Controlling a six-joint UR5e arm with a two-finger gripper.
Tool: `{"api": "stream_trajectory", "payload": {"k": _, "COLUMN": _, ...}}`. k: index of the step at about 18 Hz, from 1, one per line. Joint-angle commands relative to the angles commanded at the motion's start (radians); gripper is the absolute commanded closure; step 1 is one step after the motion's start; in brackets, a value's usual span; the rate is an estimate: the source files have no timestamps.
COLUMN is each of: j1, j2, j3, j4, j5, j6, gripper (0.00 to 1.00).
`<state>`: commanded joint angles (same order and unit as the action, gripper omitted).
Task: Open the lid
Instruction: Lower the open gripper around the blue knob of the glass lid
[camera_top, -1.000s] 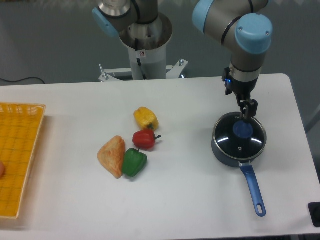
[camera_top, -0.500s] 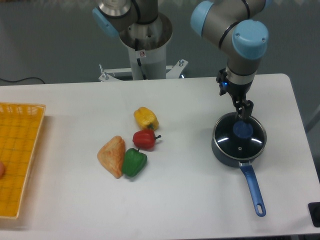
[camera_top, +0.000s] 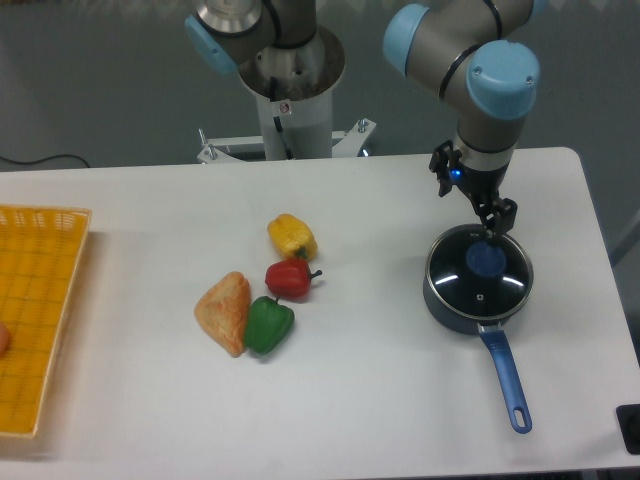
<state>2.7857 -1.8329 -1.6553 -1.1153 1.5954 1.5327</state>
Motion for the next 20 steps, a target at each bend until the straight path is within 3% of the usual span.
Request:
{"api": "stream_trajectory", "payload": {"k": 8, "j1": 0.005, "j2": -0.137, "j3": 0.126, "j4": 0.017, "j5": 0.005, "j6": -0.307, "gripper": 0.0}}
{"api": "stream_trajectory", "payload": {"k": 16, "j1": -0.002, "j2": -0.187, "j3": 0.131, "j4": 0.015, "j5": 0.009, "j6": -0.391, "gripper": 0.0}}
{"api": "stream_trajectory", "payload": {"k": 20, "j1": -0.003, "j2": -0.171, "j3": 0.12, "j4": 0.002, "j5": 0.005, "j6": -0.391, "gripper": 0.0}}
